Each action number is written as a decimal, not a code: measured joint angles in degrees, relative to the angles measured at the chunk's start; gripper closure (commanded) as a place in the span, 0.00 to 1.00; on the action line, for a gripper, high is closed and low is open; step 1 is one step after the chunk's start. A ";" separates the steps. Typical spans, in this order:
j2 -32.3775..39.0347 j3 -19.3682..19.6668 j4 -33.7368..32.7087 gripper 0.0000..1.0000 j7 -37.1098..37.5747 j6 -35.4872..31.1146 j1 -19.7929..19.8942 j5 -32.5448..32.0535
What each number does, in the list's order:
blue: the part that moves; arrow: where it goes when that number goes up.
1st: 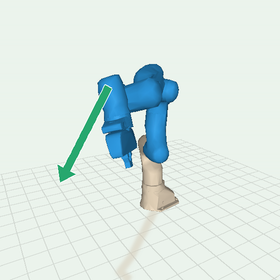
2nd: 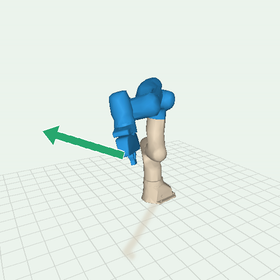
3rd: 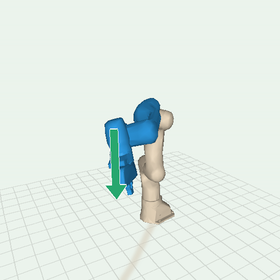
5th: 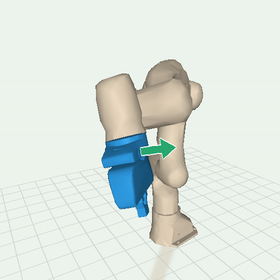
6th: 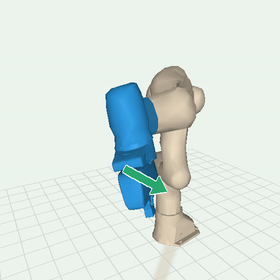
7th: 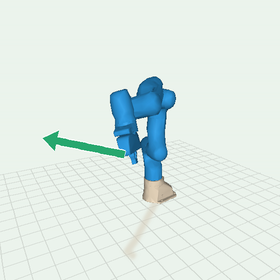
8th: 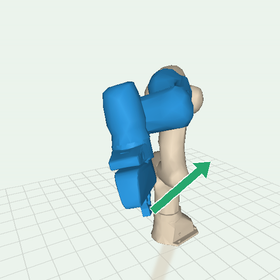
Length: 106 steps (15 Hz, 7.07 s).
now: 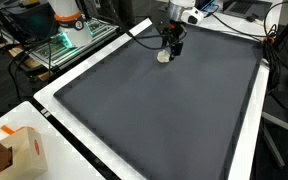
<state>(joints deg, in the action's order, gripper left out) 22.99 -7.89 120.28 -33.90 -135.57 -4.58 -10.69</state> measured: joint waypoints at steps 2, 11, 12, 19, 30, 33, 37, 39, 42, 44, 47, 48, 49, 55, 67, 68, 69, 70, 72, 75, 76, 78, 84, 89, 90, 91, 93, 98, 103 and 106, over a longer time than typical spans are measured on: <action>-0.78 0.00 0.00 0.00 2.12 0.09 -0.05 0.01; -8.75 -0.14 0.16 0.00 19.50 5.28 -0.93 3.41; -9.63 0.02 0.24 0.00 21.39 6.14 -0.81 4.65; -13.09 2.49 2.62 0.00 27.45 7.75 1.93 16.99; -12.35 6.33 10.00 0.00 27.48 2.86 8.73 44.17; -11.41 6.99 11.48 0.00 27.55 1.03 9.79 51.40; -9.40 7.93 12.47 0.00 27.56 -0.52 10.44 58.56; -8.18 8.29 12.50 0.00 27.79 -0.52 10.57 61.09; -6.38 8.73 12.51 0.00 28.82 -0.52 10.58 63.65; -5.45 8.89 12.50 0.00 29.29 -0.52 10.58 65.18; -4.51 9.14 12.49 0.00 29.45 -0.47 10.59 67.37; -4.31 9.24 12.48 0.00 29.52 -0.42 10.59 67.89; -4.10 9.32 12.41 0.00 29.65 -0.27 10.61 68.35; -3.38 9.51 11.13 0.00 31.34 0.96 10.60 68.91; -2.24 10.10 2.96 0.00 49.07 4.37 7.77 54.05; -2.21 10.25 1.95 0.00 52.00 4.84 7.11 51.13; -2.15 10.34 0.86 0.00 54.89 5.61 6.48 48.13; -2.03 10.44 -0.37 0.00 57.89 6.64 5.78 44.98; -1.52 10.54 -3.14 0.00 63.46 9.21 4.35 38.69; -0.11 10.59 -8.18 0.00 70.47 14.67 1.89 29.45; 0.53 10.59 -10.10 0.00 72.22 16.91 0.93 26.63; 2.00 10.54 -13.81 0.00 74.88 21.15 -0.92 21.74; 7.62 10.16 -24.44 0.00 77.91 31.87 -6.50 9.54; 12.75 9.91 -31.47 0.00 78.04 38.26 -11.44 0.61; 13.69 9.89 -32.61 0.00 78.04 39.37 -12.41 -1.00; 14.61 9.88 -33.66 0.00 78.04 40.49 -13.34 -2.53; 16.33 9.85 -35.51 0.00 78.05 42.68 -15.10 -5.24; 20.62 9.79 -39.47 0.00 78.42 48.06 -19.07 -10.46; 24.60 9.79 -42.59 0.00 79.94 52.41 -22.35 -15.17; 26.86 9.83 -44.07 0.00 81.12 54.57 -24.05 -18.12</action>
<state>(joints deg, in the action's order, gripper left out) 49.85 1.94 76.22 47.22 -81.00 -28.64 -28.81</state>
